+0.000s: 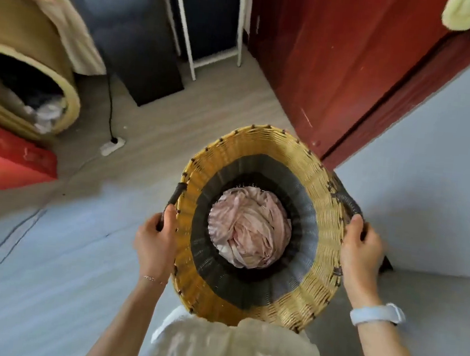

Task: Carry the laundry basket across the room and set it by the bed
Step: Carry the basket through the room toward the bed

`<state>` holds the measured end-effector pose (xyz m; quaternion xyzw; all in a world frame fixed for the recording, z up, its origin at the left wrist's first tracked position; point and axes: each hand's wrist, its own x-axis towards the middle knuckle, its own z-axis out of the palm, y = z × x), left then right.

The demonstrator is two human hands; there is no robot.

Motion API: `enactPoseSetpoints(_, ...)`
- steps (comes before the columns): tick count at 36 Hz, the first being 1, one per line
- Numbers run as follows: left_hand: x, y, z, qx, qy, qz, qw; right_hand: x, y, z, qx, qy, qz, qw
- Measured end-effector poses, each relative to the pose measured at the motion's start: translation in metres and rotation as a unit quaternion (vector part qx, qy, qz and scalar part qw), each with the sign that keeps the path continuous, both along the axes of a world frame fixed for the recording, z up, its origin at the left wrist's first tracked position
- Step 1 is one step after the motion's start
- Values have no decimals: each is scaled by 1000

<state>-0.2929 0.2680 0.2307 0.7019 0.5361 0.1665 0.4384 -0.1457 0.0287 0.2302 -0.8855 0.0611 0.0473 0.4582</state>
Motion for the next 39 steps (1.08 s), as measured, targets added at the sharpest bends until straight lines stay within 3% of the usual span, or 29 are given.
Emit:
enactPoseSetpoints(7,-121,53,-1,11,3,187,982,-51,122,13,-6,18,175,984)
enactPoseSetpoints(15,-233,95,11,11,6,400,916,-105,266,8,-9,40,370,928)
enactPoseSetpoints(24,-308,163,39,7,-3,572,820,-184,467,13,-3,35,575,817)
enactPoseSetpoints(29,-354,166,27,2,-6,667,745,-244,530,18,-8,13,654,756)
enactPoseSetpoints(39,-453,160,39,42,-107,783,611,-387,607,44,25,-22,784,620)
